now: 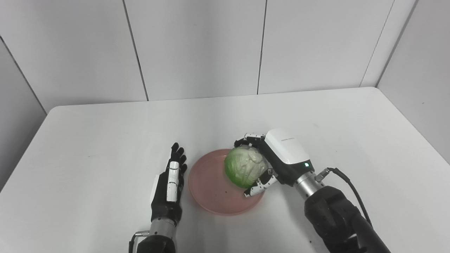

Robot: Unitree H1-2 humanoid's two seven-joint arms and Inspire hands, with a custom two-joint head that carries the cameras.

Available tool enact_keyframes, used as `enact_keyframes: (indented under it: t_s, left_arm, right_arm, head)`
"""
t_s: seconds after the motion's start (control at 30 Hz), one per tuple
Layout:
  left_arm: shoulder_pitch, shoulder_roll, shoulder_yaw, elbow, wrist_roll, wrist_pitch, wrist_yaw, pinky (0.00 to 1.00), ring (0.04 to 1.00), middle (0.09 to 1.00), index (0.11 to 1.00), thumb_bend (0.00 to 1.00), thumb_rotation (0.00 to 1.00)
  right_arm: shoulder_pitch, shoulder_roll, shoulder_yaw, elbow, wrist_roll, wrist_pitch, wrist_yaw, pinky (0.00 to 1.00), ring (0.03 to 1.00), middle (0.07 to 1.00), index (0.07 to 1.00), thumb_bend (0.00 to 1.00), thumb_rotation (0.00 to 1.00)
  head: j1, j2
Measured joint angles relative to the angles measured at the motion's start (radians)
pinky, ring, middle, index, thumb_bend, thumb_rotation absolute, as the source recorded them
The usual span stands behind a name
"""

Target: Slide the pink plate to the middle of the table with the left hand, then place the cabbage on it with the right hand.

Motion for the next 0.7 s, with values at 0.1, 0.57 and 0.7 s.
enact_keyframes:
  t_s: [0.1, 0.57, 0.7]
  left_arm:
    - [0.000, 0.000, 0.000, 0.001, 0.000, 0.000, 0.000, 1.00, 1.000, 1.000, 1.000, 0.68, 1.00]
    - [-0.001, 0.003, -0.004, 0.009, 0.002, -0.005, 0.000, 1.00, 1.000, 1.000, 1.000, 0.69, 1.00]
    - [-0.001, 0.003, -0.004, 0.009, 0.003, -0.007, 0.000, 1.00, 1.000, 1.000, 1.000, 0.68, 1.00]
  right_arm:
    - [-0.001, 0.014, 0.007, 0.002, -0.003, -0.001, 0.010, 0.35, 0.429, 0.503, 0.488, 0.52, 0.00]
    - [-0.010, 0.027, 0.031, 0.102, 0.007, -0.077, -0.021, 0.40, 0.448, 0.529, 0.459, 0.52, 0.00]
    - [-0.015, 0.029, 0.034, 0.114, 0.002, -0.079, -0.031, 0.39, 0.437, 0.533, 0.464, 0.52, 0.00]
  head:
    - [-0.003, 0.000]
    - [-0.008, 0.000]
    - [-0.005, 0.000]
